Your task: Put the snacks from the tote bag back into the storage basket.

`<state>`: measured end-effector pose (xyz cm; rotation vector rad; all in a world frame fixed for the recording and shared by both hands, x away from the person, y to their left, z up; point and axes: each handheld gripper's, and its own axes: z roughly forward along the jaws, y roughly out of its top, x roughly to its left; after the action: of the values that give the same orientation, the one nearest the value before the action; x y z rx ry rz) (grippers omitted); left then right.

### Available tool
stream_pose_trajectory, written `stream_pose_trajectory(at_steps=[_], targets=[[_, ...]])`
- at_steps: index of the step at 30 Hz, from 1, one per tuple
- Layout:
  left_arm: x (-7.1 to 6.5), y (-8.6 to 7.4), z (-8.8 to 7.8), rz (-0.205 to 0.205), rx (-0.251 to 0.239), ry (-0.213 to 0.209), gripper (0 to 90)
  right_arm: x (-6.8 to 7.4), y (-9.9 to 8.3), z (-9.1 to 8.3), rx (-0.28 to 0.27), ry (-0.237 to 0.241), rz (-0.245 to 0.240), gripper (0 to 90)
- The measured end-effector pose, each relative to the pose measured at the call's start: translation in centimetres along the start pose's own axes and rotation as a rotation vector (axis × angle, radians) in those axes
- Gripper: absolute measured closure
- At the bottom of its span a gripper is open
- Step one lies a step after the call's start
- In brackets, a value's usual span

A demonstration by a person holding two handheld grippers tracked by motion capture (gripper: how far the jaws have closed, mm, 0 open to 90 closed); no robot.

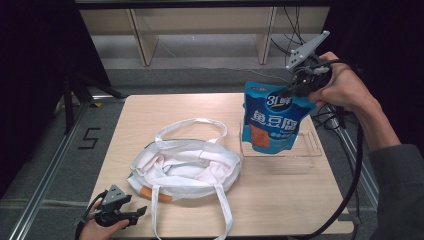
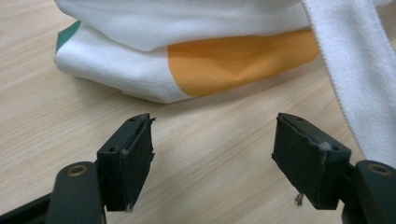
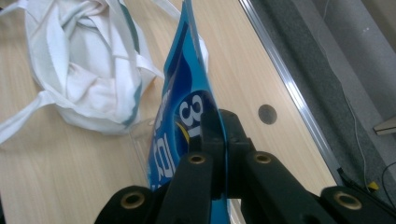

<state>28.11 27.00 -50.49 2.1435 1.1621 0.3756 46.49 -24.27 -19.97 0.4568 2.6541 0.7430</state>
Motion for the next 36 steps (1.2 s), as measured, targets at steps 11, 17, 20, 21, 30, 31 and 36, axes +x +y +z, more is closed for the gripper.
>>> stream_pose_trajectory(at_steps=[11, 17, 20, 21, 30, 31, 36], targets=[[0.3, -0.1, 0.0, -0.019, 0.018, 0.006, 28.2, -0.1, -1.6, 1.6, 0.000, 0.018, 0.011, 90.0], [0.3, -0.2, 0.0, -0.025, 0.007, 0.013, 28.2, 0.3, -2.3, 2.3, 0.023, 0.031, 0.019, 90.0], [0.1, -0.2, 0.3, -0.045, -0.022, 0.010, 28.2, 0.3, -2.4, 2.5, 0.023, 0.037, 0.010, 90.0], [0.3, -0.1, 0.1, -0.009, 0.021, 0.006, 28.2, 0.4, -2.5, 2.6, 0.018, 0.032, 0.018, 90.0], [0.2, -0.1, 0.2, -0.003, 0.026, 0.003, 28.2, 0.5, -3.0, 4.7, 0.025, 0.065, 0.000, 90.0], [0.3, -0.1, 0.2, 0.005, 0.029, 0.002, 28.2, 0.5, -3.0, 4.8, 0.027, 0.066, 0.010, 90.0], [0.3, -0.1, 0.2, 0.001, 0.030, 0.000, 28.2, 0.6, -3.2, 5.5, 0.034, 0.085, 0.005, 90.0]])
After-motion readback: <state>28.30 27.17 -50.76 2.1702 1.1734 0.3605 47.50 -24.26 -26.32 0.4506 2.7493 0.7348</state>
